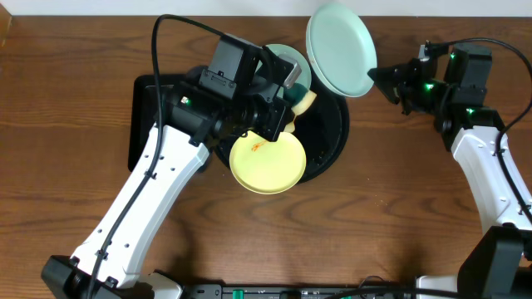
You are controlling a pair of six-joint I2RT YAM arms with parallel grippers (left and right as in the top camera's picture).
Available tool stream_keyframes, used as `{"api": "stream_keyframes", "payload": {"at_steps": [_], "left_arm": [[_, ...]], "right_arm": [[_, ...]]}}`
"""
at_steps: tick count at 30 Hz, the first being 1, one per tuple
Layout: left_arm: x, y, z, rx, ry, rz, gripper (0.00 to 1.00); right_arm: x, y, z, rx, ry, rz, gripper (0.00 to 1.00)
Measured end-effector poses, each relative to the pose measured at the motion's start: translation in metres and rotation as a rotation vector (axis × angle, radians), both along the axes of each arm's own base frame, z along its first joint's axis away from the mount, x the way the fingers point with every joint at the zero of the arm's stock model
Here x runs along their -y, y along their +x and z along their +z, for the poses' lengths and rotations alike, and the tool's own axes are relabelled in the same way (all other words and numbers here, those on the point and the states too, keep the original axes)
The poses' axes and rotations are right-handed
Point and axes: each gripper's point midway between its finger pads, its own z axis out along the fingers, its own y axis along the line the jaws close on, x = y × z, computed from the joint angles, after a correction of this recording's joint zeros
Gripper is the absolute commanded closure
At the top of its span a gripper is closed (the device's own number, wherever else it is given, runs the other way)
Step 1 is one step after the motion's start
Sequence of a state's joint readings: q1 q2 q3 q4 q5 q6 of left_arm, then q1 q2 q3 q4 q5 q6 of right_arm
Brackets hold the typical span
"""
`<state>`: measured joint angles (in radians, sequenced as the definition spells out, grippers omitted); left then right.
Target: Clean dirty plates on tray and stack at the side
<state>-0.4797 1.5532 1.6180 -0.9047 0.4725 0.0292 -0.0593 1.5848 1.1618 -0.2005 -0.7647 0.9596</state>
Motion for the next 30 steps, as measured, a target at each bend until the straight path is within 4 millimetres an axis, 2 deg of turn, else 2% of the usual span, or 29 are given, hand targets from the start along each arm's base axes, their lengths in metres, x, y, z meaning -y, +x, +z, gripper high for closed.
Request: {"api": "stream_keyframes", "payload": {"at_steps": [12,22,30], "left_arm": [[0.003,0.010,0.006,0.018,-0.030,0.046,0.92],[-0.013,0.025,0.002,0.055,0.039,0.148,0.93],[-0.022,0.035,0.003,0.089,0.067,0.194,0.93]], "right_arm": [[-0.025,-0.006,-0.001,0.026,-0.033,0.071,0.99],[-0.027,-0.006,0.000,0.049,-0.045,0.090,0.99],[-0.032,-0.006,0.012,0.111,-0.020,0.135,0.99]]}}
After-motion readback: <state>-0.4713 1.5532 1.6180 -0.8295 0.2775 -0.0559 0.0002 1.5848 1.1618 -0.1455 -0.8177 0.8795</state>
